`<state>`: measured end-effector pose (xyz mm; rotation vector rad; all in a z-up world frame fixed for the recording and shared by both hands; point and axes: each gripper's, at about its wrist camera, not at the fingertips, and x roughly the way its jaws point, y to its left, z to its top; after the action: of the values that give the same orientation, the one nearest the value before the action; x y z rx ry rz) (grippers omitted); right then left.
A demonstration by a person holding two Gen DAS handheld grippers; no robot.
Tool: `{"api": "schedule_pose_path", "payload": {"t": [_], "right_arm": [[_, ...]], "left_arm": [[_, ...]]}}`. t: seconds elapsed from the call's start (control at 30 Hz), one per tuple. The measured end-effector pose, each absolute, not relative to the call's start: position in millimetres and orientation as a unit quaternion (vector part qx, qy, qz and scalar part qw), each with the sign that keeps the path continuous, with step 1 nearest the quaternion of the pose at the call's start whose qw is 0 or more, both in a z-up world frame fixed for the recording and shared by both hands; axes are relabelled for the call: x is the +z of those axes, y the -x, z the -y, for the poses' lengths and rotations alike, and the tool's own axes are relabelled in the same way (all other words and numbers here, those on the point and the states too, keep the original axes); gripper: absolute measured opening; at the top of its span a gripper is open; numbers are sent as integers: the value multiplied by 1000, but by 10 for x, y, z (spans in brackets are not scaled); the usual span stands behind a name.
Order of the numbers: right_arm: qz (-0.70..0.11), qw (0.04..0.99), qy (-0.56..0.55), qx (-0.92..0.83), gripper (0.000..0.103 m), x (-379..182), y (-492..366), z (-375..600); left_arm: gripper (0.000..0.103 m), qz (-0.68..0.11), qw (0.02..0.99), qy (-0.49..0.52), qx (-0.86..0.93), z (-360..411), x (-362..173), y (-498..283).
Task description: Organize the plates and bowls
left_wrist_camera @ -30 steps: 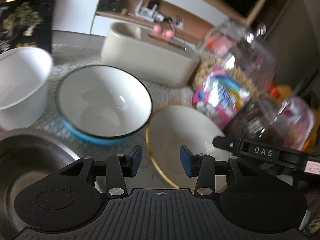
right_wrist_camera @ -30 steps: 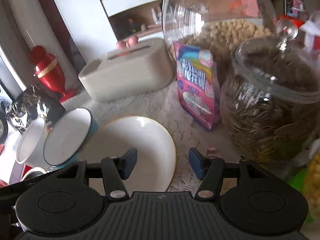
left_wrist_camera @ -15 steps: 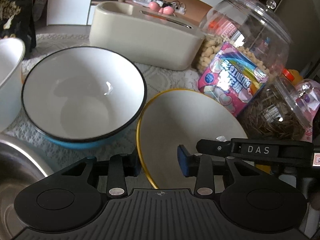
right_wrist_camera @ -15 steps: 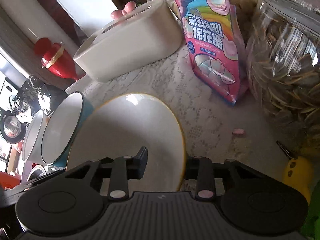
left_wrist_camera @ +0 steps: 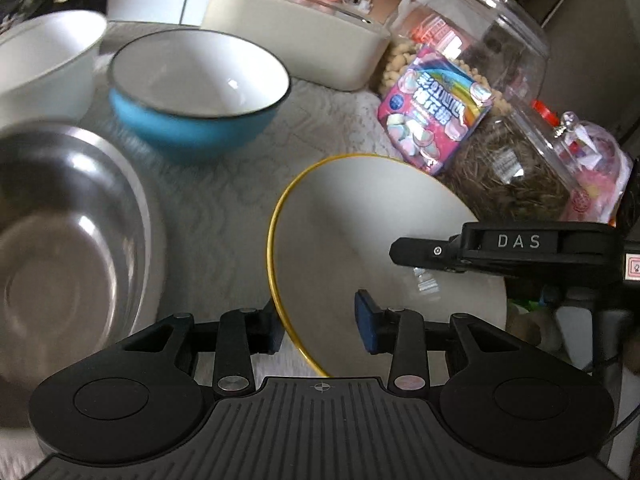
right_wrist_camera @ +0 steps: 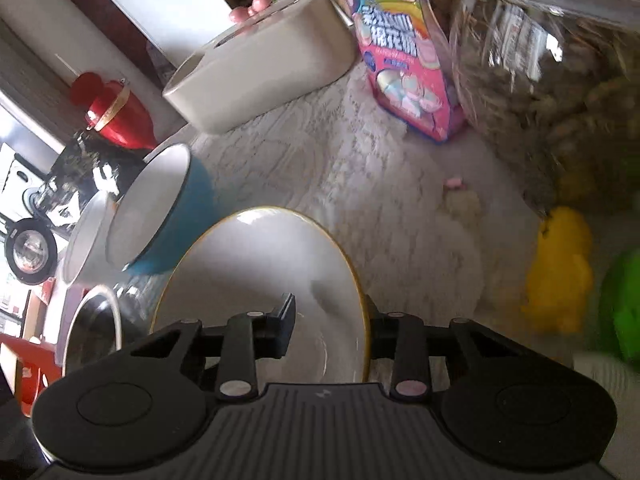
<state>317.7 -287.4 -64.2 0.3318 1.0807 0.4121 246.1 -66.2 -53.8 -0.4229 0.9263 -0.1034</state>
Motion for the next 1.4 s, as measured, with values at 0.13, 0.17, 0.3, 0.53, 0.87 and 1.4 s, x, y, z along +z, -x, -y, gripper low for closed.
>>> {"api": "schedule_pose_path", "payload": {"t": [0.13,0.17,0.3,0.53,0.87,1.4], "right_arm": [[-517,825,-127,192,34,-653,-3036,2790],[-522,823,-124,187,34,-666,-3022,2781],[-537,815,-126,177,34,-690,-3014,2780],[-537,820,-102,171,36,-674,-3002,2667],[-537,821,-86,173,40,-674,-2981,2599],[-533,820,-64,198,43,-683,-2906,2461]], "left_arm": [[39,-440,875,195,-45,666,-505,-2310],[39,-439,876,194,-46,671,-496,-2290],[39,-443,874,193,-45,662,-469,-2226],[38,-445,872,200,-51,598,-453,-2161],[38,-439,872,211,-58,538,-439,-2129],[38,-435,879,189,-36,522,-378,-2121]]}}
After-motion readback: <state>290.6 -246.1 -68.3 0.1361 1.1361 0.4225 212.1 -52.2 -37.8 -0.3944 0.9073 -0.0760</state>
